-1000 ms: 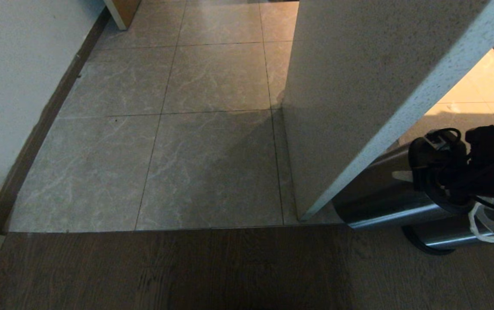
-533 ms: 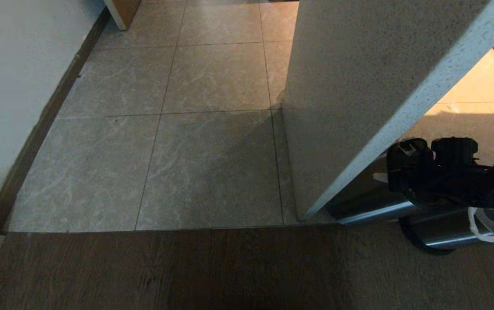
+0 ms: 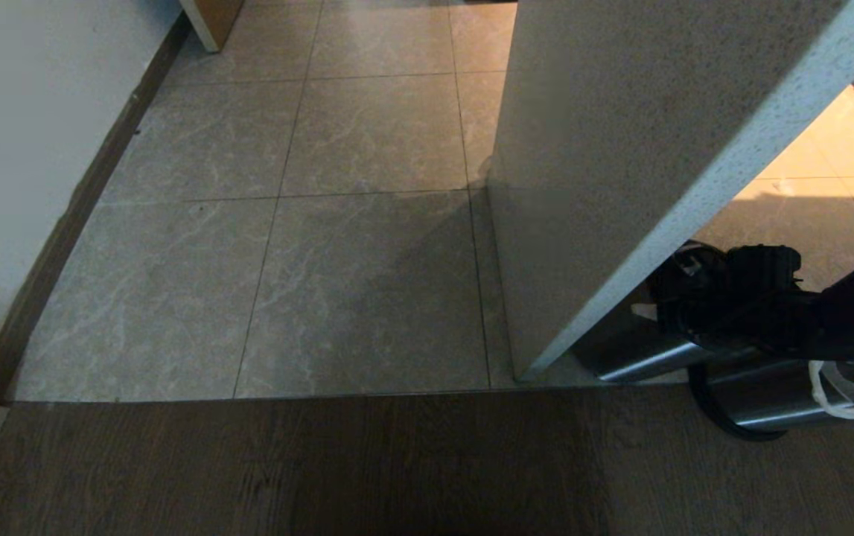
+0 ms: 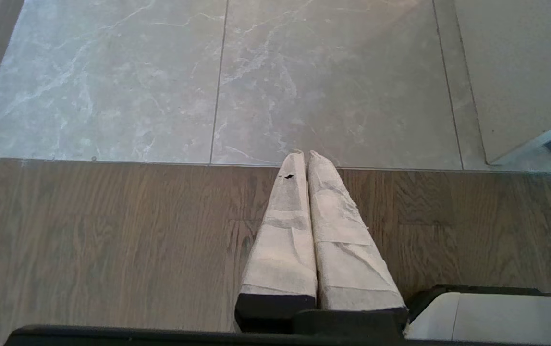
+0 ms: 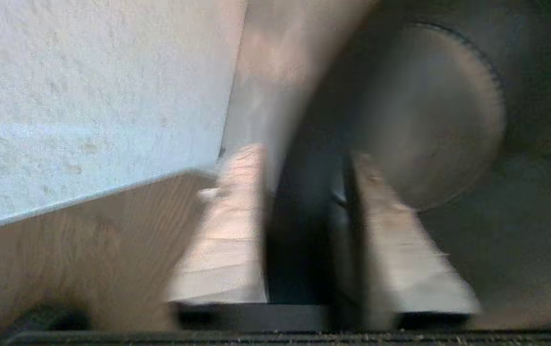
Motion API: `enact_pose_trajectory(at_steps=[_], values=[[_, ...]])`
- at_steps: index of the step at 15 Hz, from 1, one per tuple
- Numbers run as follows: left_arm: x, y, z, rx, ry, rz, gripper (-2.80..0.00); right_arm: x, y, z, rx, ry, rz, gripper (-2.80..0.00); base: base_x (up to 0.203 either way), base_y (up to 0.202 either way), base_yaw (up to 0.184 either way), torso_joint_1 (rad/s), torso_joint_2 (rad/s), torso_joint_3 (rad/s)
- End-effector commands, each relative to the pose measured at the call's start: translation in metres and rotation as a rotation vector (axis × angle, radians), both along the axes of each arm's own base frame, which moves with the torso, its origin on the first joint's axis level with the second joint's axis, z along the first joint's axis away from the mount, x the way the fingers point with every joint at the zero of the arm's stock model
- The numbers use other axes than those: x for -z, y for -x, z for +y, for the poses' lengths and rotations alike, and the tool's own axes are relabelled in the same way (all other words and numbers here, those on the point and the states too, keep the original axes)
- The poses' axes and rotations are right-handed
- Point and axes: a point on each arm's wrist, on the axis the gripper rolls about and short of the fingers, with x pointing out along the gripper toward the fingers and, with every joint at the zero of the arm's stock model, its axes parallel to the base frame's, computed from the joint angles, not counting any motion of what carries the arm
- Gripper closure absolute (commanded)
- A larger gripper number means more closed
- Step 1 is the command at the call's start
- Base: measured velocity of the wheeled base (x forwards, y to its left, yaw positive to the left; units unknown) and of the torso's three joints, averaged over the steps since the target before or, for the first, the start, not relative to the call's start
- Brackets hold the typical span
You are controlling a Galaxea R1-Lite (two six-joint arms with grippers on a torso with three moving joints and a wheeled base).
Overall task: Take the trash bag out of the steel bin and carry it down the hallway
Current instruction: Place the outer trash can on the ground, then pick up the trash bag
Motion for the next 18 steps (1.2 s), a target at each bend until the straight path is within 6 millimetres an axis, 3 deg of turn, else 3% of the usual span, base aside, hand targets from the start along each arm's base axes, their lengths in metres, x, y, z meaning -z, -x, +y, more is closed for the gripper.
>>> enact_pose_trajectory(at_steps=[1,2,6,8,9,12,15,18], values=[[0.0,0.0,0.0,-0.001,0.001,-0.001,0.0,-0.008,0.003,0.0,-0.004,0.003,-0.021,-2.8,0.0,0.0,0.0,0.0,0.0,0.0],[0.0,0.0,0.0,-0.001,0.001,0.001,0.0,-0.011,0.005,0.0,-0.002,0.002,-0.021,-2.8,0.0,0.0,0.0,0.0,0.0,0.0],[0.0,0.0,0.0,-0.001,0.001,-0.001,0.0,-0.062,0.035,0.0,0.009,0.003,-0.063,-2.8,0.0,0.0,0.0,0.0,0.0,0.0],[0.0,0.0,0.0,-0.001,0.001,-0.001,0.0,-0.073,0.055,-0.004,0.026,-0.001,-0.041,-2.8,0.0,0.0,0.0,0.0,0.0,0.0],[0.0,0.0,0.0,-0.001,0.001,-0.001,0.0,-0.082,0.071,-0.006,0.037,0.0,-0.039,0.0,0.0,0.0,0.0,0.0,0.0,0.0],[0.0,0.0,0.0,-0.001,0.001,-0.001,0.0,-0.086,0.107,-0.01,0.055,0.017,0.003,0.0,0.0,0.0,0.0,0.0,0.0,0.0],[0.0,0.0,0.0,-0.001,0.001,0.001,0.0,-0.103,0.164,0.001,0.038,0.065,-0.008,0.0,0.0,0.0,0.0,0.0,0.0,0.0],[0.0,0.0,0.0,-0.001,0.001,-0.001,0.0,-0.096,0.206,0.013,0.019,0.073,0.05,0.0,0.0,0.0,0.0,0.0,0.0,0.0]])
